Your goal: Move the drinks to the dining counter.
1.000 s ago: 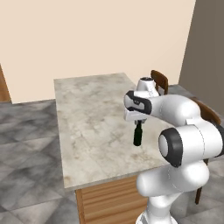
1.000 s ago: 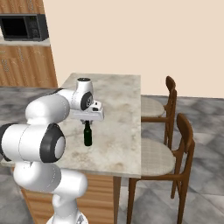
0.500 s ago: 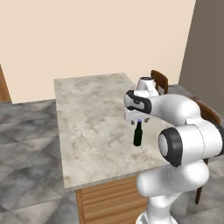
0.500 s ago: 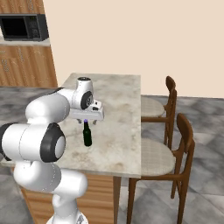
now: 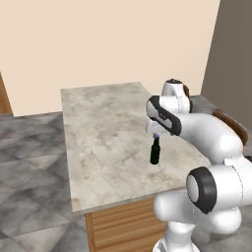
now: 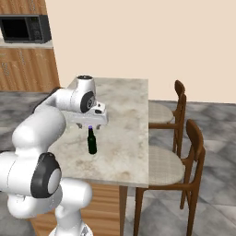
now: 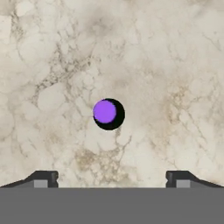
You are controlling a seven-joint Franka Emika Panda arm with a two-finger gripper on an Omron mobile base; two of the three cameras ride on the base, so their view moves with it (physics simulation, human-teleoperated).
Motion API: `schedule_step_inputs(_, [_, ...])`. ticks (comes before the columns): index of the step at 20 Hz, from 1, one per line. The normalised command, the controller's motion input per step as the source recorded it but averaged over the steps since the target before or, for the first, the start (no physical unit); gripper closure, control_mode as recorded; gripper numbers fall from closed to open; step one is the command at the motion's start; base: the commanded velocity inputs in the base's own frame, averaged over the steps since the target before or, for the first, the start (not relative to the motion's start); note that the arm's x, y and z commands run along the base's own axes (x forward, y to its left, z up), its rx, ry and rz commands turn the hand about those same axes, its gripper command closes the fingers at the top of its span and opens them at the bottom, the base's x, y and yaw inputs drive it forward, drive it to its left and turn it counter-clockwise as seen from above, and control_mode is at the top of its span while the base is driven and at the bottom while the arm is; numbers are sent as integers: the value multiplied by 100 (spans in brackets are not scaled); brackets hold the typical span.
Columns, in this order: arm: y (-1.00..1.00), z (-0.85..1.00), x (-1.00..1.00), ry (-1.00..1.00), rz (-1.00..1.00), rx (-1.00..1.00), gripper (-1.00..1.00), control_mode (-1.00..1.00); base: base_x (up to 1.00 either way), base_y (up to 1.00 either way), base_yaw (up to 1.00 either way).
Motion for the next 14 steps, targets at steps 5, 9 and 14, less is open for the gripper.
schedule_step_inputs(5, [-1, 39, -70, -10, 0, 0, -100, -100, 0, 0, 0])
schedule_step_inputs(9, [0, 44, -58, -4, -2, 0, -100, -100, 0, 0, 0])
schedule_step_inputs(14, [0, 35, -52, -1, -4, 0, -100, -100, 0, 0, 0])
